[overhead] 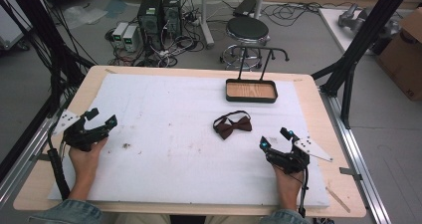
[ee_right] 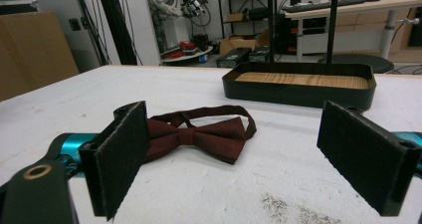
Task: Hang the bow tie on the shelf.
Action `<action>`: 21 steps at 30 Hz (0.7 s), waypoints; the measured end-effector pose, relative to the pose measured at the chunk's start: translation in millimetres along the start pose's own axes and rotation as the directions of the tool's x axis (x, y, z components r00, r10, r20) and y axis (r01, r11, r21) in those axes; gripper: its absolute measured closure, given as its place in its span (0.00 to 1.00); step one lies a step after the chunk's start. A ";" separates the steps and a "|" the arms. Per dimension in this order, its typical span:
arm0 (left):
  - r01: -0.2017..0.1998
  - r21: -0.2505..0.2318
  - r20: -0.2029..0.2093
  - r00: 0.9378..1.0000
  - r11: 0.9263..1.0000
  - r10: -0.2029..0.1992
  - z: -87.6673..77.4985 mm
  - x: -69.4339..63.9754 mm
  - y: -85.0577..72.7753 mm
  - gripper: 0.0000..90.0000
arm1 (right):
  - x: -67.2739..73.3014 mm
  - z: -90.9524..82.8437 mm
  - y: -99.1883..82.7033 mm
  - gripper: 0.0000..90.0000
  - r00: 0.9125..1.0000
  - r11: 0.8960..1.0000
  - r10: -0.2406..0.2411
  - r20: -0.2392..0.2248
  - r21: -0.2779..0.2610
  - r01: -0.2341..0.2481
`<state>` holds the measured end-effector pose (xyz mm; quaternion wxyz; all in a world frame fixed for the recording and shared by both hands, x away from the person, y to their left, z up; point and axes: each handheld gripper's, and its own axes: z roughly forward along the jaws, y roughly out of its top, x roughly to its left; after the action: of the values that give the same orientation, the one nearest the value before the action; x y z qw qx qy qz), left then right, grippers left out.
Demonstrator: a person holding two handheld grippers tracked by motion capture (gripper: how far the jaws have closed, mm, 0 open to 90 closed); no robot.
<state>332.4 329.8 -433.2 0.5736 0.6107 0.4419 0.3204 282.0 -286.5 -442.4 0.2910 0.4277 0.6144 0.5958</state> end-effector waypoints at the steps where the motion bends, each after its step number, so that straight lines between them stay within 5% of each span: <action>1: -0.006 -0.001 0.004 1.000 1.000 0.006 -0.1 -0.2 0.1 0.21 | -0.4 0.2 0.0 0.14 1.000 1.000 -0.003 -0.001 -0.002 0.003; 9: -0.032 0.007 -0.003 0.999 0.999 0.032 1.2 -2.2 -0.5 0.21 | 0.0 0.1 -0.1 0.14 1.000 1.000 0.000 -0.002 0.004 0.000; 21: -0.010 0.008 0.007 1.000 1.000 0.010 2.0 -1.3 -1.3 0.22 | -0.2 0.9 -0.5 0.14 1.000 1.000 -0.004 -0.003 0.012 0.004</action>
<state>333.5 327.8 -434.6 0.5710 0.6163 0.4382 0.3195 282.7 -286.2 -443.1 0.2886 0.4272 0.6193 0.5921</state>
